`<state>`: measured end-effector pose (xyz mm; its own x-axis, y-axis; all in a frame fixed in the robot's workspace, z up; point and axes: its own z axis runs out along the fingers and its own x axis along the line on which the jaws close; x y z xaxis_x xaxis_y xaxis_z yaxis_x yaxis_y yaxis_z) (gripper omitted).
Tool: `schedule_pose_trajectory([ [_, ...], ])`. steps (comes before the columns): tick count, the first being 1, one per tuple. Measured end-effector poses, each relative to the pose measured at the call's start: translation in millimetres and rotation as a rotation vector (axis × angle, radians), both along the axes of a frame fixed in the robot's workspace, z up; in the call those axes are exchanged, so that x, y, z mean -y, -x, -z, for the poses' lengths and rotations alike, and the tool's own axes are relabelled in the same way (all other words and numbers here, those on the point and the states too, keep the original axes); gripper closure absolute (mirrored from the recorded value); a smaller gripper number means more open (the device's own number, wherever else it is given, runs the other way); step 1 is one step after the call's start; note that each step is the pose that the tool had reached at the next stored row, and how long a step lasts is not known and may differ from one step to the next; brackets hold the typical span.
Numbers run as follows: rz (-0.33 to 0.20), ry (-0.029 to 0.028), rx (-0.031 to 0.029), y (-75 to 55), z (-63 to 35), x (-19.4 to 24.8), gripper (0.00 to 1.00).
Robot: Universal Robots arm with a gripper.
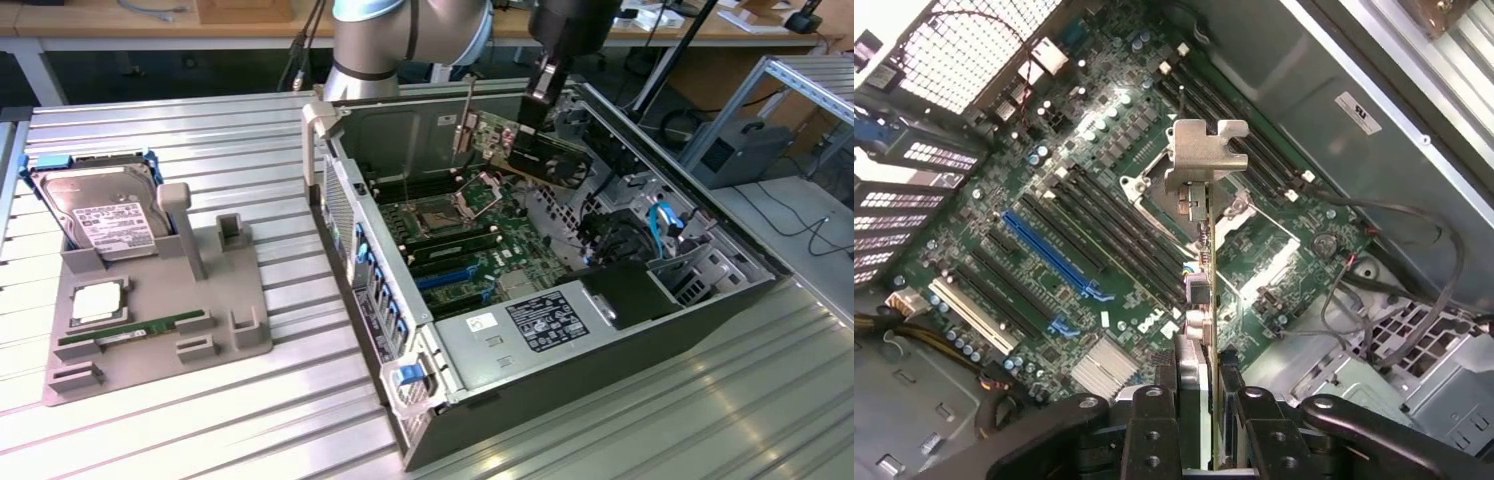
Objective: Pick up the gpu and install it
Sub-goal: 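Insert the gpu into the slot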
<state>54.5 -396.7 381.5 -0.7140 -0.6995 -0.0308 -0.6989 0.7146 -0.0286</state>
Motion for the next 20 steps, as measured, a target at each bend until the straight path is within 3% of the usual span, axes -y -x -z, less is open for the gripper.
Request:
schedule_pose_trajectory([
  [8,-0.101,0.0,0.0,0.0,0.5,0.0,0.73],
  [15,-0.154,0.0,0.0,0.0,0.8,0.0,0.73],
  [20,-0.231,0.0,0.0,0.0,1.2,0.0,0.73],
])
